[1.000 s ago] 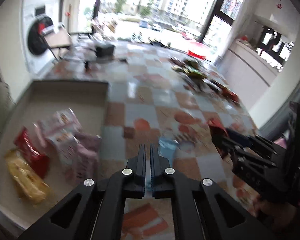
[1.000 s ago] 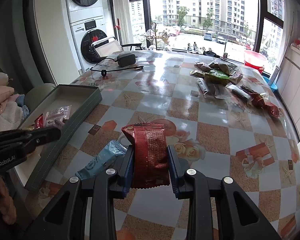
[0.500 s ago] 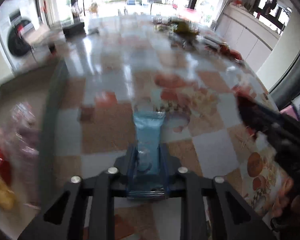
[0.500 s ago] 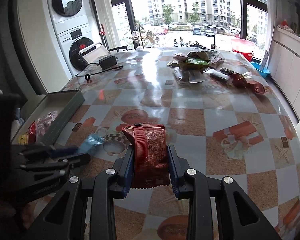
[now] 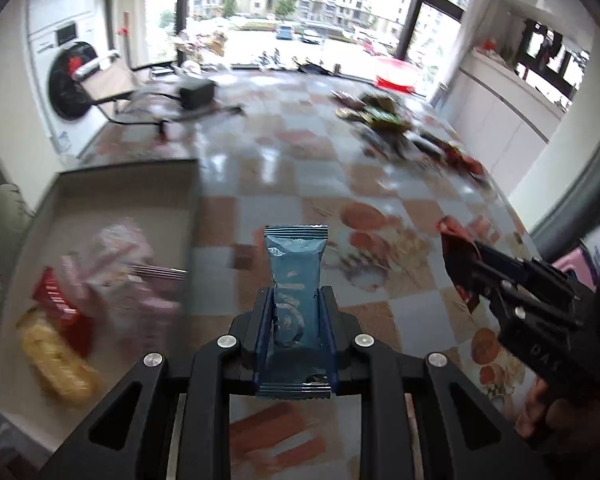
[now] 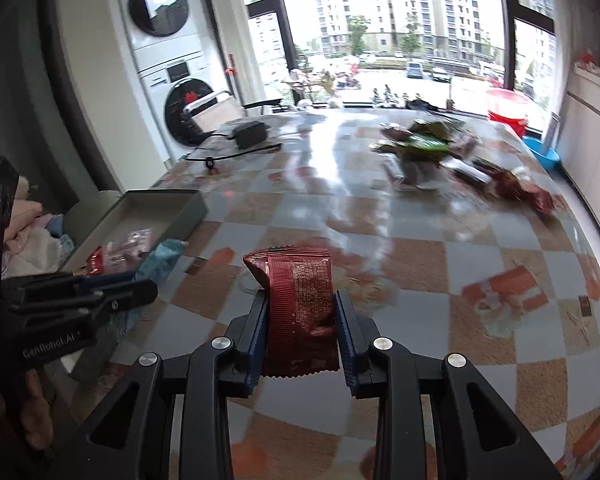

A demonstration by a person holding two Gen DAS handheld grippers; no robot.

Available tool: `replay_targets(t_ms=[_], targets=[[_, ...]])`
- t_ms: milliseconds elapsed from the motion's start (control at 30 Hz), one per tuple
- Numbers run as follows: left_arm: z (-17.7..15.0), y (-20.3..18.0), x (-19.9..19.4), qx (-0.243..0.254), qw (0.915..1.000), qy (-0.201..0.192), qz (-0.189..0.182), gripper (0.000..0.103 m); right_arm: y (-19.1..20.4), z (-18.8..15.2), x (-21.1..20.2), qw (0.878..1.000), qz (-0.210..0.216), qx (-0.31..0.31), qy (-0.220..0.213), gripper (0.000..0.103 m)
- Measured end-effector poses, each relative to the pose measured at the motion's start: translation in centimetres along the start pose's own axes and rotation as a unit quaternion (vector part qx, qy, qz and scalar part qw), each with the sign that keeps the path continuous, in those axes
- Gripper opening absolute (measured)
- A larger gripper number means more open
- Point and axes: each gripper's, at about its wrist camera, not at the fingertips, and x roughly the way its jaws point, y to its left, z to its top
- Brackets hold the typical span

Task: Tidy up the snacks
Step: 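Carry the blue bar and red bag over the grey tray with both tools, then open both tools to drop the blue bar and red bag into the tray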

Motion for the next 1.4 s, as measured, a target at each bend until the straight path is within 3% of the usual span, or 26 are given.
replay_targets(t_ms=[367,467,733,1100,1400], targets=[[-0.8,9.3,-3.4,-0.065,0.9927,-0.009,0.101,0.025,10.8,2.9,2.1,0.993,0.074,-0.095,0.012,0.033],[-1.6,11.2,-3.4,-0.082,0.9905,-0.002,0.111,0.025,13.7,3.5,3.2,0.989,0.088,-0.117,0.021,0.033],[-2.4,13.9,-3.7,-0.102,0.9886,0.003,0.111,0.025,17.6,4.3,5.8,0.983,0.099,-0.147,0.046,0.033],[-2.2,14.8,-3.7,-0.101,0.99,0.005,0.099,0.025,18.6,5.0,6.7,0.982,0.095,-0.153,0.057,0.033],[-1.8,15.8,-3.0,-0.105,0.9895,0.016,0.098,0.025,19.9,7.7,9.0,0.983,0.087,-0.152,0.062,0.033]])
